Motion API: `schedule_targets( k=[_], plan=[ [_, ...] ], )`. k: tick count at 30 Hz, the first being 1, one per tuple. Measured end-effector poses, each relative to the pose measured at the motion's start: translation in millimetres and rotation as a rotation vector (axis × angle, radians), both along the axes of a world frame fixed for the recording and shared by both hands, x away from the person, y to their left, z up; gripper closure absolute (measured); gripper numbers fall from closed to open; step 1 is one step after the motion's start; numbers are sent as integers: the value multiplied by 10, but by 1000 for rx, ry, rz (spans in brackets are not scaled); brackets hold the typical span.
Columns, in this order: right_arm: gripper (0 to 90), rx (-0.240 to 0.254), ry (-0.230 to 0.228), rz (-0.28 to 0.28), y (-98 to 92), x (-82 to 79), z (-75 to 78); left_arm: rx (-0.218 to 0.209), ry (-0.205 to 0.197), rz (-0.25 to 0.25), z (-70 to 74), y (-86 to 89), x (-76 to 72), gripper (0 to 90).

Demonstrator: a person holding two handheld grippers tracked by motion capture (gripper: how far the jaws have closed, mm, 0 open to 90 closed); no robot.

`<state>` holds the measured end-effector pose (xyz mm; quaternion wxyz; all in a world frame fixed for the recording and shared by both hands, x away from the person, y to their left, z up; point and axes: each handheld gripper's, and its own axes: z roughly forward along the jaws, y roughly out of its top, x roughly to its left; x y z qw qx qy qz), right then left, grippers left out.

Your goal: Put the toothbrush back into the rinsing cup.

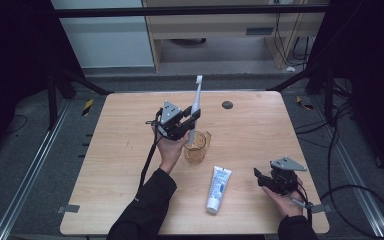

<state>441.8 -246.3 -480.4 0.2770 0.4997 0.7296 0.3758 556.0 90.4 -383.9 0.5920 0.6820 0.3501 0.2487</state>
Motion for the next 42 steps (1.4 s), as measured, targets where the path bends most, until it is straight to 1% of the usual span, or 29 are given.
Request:
schedule_targets(
  k=[10, 12, 17, 20, 24, 30, 33, 37, 42],
  plan=[
    [329, -6, 6, 3, 17, 4, -6, 23, 44, 5, -192, 6, 8, 667],
    [329, -6, 6, 3, 17, 4, -7, 34, 53, 1, -235, -9, -4, 667],
    [329, -6, 7, 2, 19, 3, -7, 57, 65, 0, -312, -42, -27, 667],
    [329, -7, 7, 1, 23, 4, -7, 63, 72, -1, -357, -52, -48, 667],
    [329, -7, 9, 4, 30, 7, -11, 67, 80, 2, -400, -59, -65, 667],
    [329, -9, 11, 2, 28, 9, -14, 94, 90, 11, -467, -48, -92, 667],
    [329, -11, 13, 4, 32, 9, -15, 97, 104, 11, -517, -45, -99, 667],
    [329, -14, 13, 3, 34, 10, -15, 106, 111, 19, -547, -40, -100, 666],
    [329, -15, 13, 3, 33, 10, -16, 124, 114, 14, -577, -49, -102, 666]
  ],
)
